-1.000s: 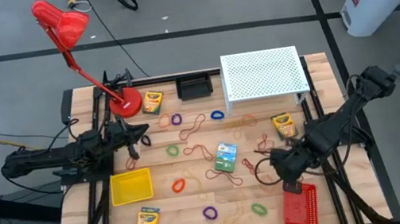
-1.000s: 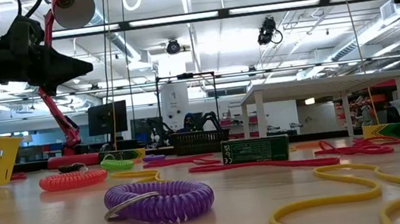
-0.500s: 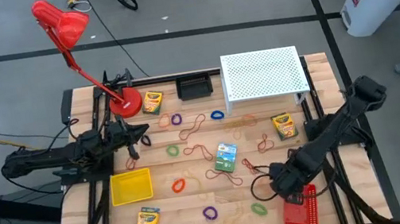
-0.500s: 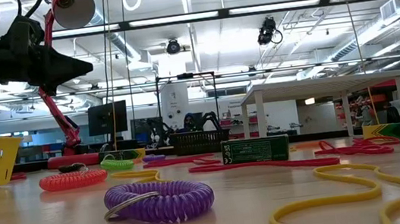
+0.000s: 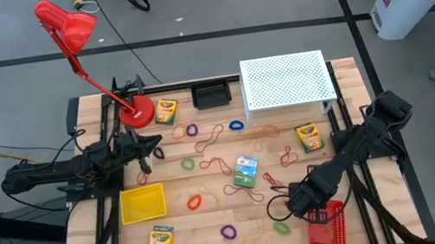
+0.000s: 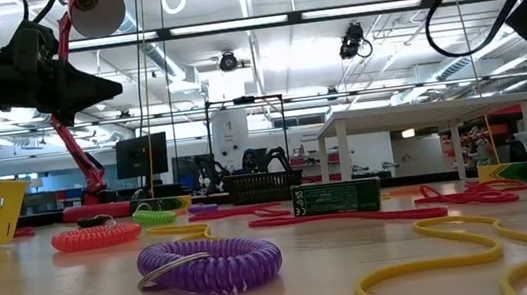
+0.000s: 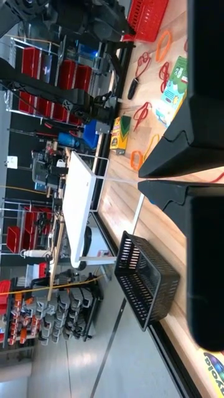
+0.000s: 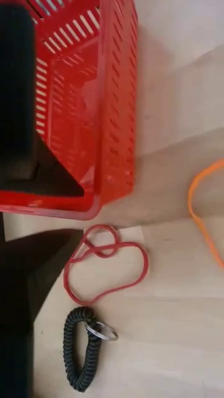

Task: Pick & Place Office Desk Supplies
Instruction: Put the orange basket on the shelf, then put the black basket on the shelf

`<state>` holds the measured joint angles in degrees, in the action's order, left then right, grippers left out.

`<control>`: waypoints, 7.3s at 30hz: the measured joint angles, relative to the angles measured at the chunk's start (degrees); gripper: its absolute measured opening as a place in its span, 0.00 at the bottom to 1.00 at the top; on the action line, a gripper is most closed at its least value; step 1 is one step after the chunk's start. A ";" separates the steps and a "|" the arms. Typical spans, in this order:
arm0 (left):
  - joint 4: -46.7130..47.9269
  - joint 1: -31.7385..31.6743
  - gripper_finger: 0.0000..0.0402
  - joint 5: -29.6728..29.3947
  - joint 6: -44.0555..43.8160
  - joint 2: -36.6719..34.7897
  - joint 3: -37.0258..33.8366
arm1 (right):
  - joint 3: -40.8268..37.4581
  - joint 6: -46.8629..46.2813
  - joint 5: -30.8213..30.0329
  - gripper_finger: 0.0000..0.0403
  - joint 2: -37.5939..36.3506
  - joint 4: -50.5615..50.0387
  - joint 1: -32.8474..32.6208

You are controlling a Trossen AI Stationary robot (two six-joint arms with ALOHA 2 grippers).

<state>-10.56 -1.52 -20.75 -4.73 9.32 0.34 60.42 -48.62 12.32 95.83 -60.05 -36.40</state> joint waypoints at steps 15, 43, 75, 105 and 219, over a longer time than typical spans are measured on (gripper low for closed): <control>0.00 0.00 0.06 -0.01 -0.01 0.00 0.00 | 0.00 -10.97 -4.18 0.02 -11.12 2.12 9.36; -0.07 0.00 0.06 -0.02 -0.02 -0.02 0.00 | -7.90 -78.68 -43.85 0.02 -17.54 10.33 17.92; -0.08 0.00 0.06 -0.02 -0.01 -0.02 0.00 | -5.09 12.64 -28.86 0.52 -17.10 7.86 19.14; -0.29 0.00 0.06 0.00 -0.02 0.00 0.00 | -4.21 50.35 -31.87 0.03 -2.02 13.30 18.91; -0.40 0.00 0.06 -0.02 -0.02 -0.01 0.00 | 20.59 69.19 -39.58 0.29 -12.74 -16.07 58.18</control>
<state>-10.96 -1.52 -20.78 -4.75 9.32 0.34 81.01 20.57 -27.26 83.08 -76.12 21.78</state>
